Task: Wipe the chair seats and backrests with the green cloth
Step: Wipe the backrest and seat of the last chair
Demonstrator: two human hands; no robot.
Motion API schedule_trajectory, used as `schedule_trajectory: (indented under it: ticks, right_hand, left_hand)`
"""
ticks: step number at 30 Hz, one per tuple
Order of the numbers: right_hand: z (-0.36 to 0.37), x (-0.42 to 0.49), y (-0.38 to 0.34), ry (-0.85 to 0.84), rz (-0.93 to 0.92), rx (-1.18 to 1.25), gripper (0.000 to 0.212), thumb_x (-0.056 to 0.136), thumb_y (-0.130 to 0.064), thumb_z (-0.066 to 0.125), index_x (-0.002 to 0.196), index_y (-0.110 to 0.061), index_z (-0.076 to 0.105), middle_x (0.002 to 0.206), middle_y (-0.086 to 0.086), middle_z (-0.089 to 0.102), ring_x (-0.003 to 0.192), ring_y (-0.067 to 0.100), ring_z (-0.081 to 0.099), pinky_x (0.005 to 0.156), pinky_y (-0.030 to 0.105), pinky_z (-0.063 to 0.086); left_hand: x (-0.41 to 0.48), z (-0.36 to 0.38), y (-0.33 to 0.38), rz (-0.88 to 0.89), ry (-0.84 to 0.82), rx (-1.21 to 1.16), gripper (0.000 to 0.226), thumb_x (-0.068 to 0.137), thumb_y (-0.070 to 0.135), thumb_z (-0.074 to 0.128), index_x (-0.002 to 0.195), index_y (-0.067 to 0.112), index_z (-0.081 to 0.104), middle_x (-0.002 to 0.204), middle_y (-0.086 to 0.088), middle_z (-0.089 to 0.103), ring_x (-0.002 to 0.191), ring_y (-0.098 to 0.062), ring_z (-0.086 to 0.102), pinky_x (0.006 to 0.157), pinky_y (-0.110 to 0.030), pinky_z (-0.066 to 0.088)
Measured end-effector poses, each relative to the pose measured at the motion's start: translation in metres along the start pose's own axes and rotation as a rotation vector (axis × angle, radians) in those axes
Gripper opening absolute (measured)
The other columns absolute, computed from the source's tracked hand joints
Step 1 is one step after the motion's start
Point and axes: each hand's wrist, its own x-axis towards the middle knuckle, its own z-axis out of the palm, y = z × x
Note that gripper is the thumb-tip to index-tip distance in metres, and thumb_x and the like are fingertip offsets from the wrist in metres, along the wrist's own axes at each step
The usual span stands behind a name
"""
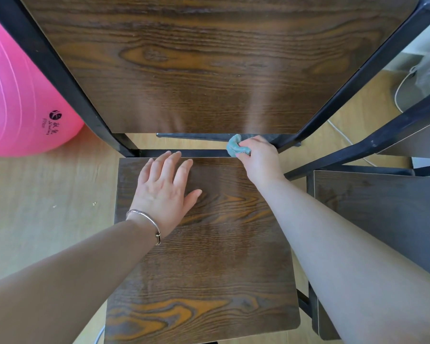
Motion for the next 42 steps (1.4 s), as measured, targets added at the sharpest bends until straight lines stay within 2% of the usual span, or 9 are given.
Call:
schedule_trajectory:
  ticks: [4, 9, 15, 17, 24, 30, 36, 40, 42]
  right_hand:
    - [0.003, 0.004, -0.002, -0.051, 0.028, -0.032, 0.032, 0.097, -0.035, 0.058, 0.124, -0.019, 0.065, 0.116, 0.002, 0.056, 0.093, 0.014, 0.047, 0.074, 0.026, 0.039]
    - [0.000, 0.007, -0.002, -0.063, 0.068, -0.004, 0.039, 0.099, -0.039, 0.052, 0.130, -0.018, 0.062, 0.121, 0.004, 0.059, 0.103, 0.019, 0.051, 0.077, 0.027, 0.042]
    - [-0.004, 0.019, -0.001, -0.172, 0.091, -0.046, 0.028, 0.096, -0.038, 0.055, 0.106, -0.018, 0.071, 0.091, 0.000, 0.063, 0.085, 0.019, 0.057, 0.054, 0.023, 0.031]
    - [-0.006, 0.023, -0.003, -0.209, 0.119, -0.051, 0.025, 0.095, -0.038, 0.057, 0.102, -0.019, 0.071, 0.092, 0.003, 0.065, 0.089, 0.024, 0.060, 0.059, 0.027, 0.035]
    - [-0.007, 0.029, -0.013, -0.247, 0.195, -0.098, 0.037, 0.093, -0.038, 0.062, 0.121, -0.014, 0.068, 0.109, 0.006, 0.066, 0.097, 0.024, 0.060, 0.084, 0.035, 0.055]
    - [-0.008, 0.032, -0.031, -0.308, 0.185, -0.246, 0.035, 0.094, -0.037, 0.057, 0.118, -0.014, 0.068, 0.106, 0.005, 0.067, 0.096, 0.024, 0.061, 0.082, 0.030, 0.052]
    - [0.027, 0.027, -0.097, -0.349, 0.217, 0.050, 0.039, 0.091, -0.039, 0.064, 0.124, -0.019, 0.065, 0.114, 0.000, 0.064, 0.096, 0.016, 0.057, 0.073, 0.023, 0.041]
    - [0.065, 0.027, -0.167, -0.413, 0.090, 0.039, 0.033, 0.096, -0.037, 0.057, 0.125, -0.022, 0.065, 0.121, 0.003, 0.063, 0.104, 0.022, 0.058, 0.087, 0.027, 0.049]
    - [0.073, 0.029, -0.187, -0.437, 0.073, -0.027, 0.028, 0.097, -0.031, 0.053, 0.121, -0.021, 0.066, 0.116, 0.003, 0.063, 0.089, 0.021, 0.055, 0.070, 0.022, 0.045]
  left_hand:
    - [0.003, 0.007, 0.001, -0.002, 0.009, -0.011, 0.062, 0.092, 0.052, 0.042, 0.140, 0.011, 0.042, 0.143, -0.015, 0.044, 0.136, -0.035, 0.036, 0.111, -0.054, 0.031]
    - [0.005, 0.015, -0.001, -0.019, -0.006, -0.010, 0.063, 0.093, 0.052, 0.042, 0.141, 0.012, 0.041, 0.144, -0.014, 0.043, 0.136, -0.035, 0.036, 0.111, -0.054, 0.031]
    - [0.006, 0.016, -0.001, -0.014, -0.024, -0.002, 0.063, 0.093, 0.053, 0.038, 0.140, 0.012, 0.043, 0.143, -0.014, 0.044, 0.137, -0.035, 0.036, 0.111, -0.054, 0.032]
    - [0.010, 0.015, -0.001, -0.015, -0.031, 0.008, 0.064, 0.093, 0.054, 0.037, 0.141, 0.012, 0.041, 0.144, -0.014, 0.043, 0.137, -0.034, 0.035, 0.112, -0.053, 0.031]
    - [0.019, 0.017, -0.002, -0.030, -0.049, 0.020, 0.065, 0.095, 0.055, 0.032, 0.147, 0.016, 0.033, 0.150, -0.012, 0.036, 0.141, -0.032, 0.028, 0.116, -0.050, 0.026]
    - [0.008, 0.013, -0.015, -0.047, -0.047, -0.013, 0.065, 0.095, 0.055, 0.031, 0.146, 0.016, 0.033, 0.150, -0.012, 0.036, 0.141, -0.032, 0.029, 0.116, -0.050, 0.026]
    - [-0.018, 0.014, -0.045, -0.109, 0.025, -0.088, 0.061, 0.094, 0.053, 0.039, 0.138, 0.012, 0.045, 0.143, -0.012, 0.044, 0.135, -0.034, 0.038, 0.108, -0.053, 0.035]
    - [-0.036, 0.008, -0.071, -0.232, 0.087, -0.117, 0.060, 0.091, 0.051, 0.048, 0.136, 0.011, 0.046, 0.139, -0.012, 0.047, 0.126, -0.035, 0.042, 0.101, -0.055, 0.040]
    - [-0.044, 0.005, -0.080, -0.262, 0.094, -0.115, 0.061, 0.092, 0.053, 0.044, 0.136, 0.011, 0.046, 0.138, -0.013, 0.047, 0.125, -0.036, 0.042, 0.101, -0.056, 0.040]
